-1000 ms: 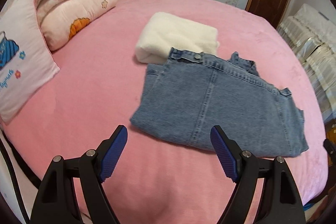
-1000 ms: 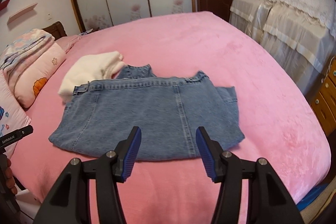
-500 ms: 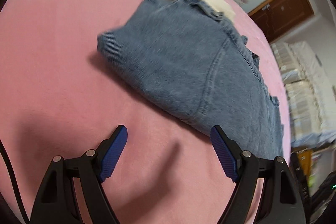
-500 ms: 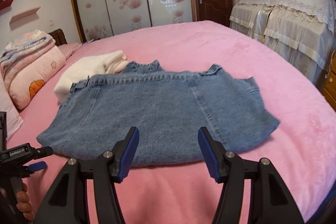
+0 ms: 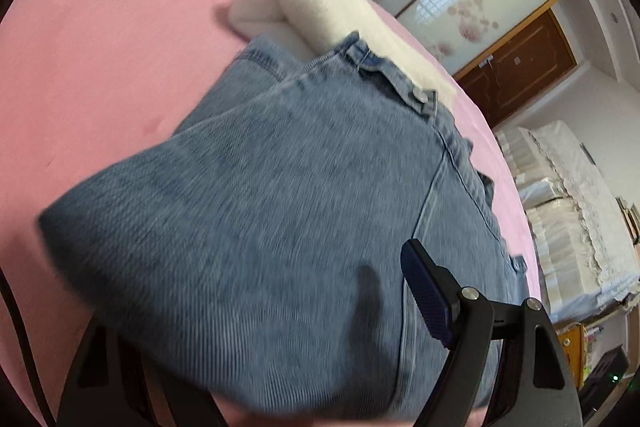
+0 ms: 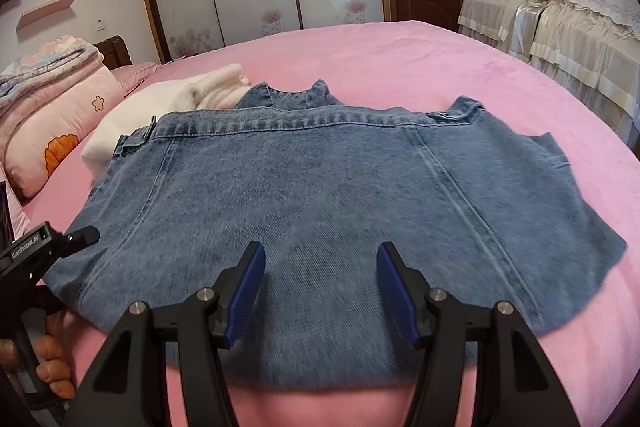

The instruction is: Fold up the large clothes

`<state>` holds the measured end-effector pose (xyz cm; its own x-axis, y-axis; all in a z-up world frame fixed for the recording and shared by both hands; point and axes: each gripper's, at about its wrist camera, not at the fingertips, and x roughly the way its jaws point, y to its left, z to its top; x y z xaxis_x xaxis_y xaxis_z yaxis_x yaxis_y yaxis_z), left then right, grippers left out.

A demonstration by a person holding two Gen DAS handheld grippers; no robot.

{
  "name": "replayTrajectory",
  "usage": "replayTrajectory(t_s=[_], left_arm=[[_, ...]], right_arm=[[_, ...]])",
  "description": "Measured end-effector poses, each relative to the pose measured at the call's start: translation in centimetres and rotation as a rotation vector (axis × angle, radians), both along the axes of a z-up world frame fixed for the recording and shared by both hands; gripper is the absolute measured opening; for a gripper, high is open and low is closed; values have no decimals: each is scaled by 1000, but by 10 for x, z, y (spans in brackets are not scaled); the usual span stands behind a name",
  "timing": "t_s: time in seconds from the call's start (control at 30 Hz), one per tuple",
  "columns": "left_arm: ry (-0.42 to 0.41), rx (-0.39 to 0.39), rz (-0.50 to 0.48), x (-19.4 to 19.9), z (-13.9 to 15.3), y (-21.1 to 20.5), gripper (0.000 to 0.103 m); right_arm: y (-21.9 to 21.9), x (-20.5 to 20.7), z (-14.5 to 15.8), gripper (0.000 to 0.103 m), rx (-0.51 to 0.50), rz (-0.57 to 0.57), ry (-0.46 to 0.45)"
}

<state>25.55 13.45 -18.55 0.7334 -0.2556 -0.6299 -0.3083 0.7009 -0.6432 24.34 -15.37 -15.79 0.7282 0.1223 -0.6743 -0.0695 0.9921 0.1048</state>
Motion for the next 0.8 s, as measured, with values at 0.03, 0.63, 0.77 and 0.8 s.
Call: replayTrajectory(t_s=[0.03, 0.63, 0.77, 0.8], left_arm=[[-7, 10, 15, 2, 2, -1, 64], [-283, 433, -70, 4, 150, -98, 10], [-334, 533, -190, 17, 179, -162, 10], [-344, 560, -224, 20, 183, -180, 10]], right_arm=[[2, 4, 1, 58, -2, -1, -3], [22, 46, -32, 15, -69, 115, 124], [7, 49, -30, 15, 29, 133, 160], [-4, 47, -25, 14, 95, 133, 184]])
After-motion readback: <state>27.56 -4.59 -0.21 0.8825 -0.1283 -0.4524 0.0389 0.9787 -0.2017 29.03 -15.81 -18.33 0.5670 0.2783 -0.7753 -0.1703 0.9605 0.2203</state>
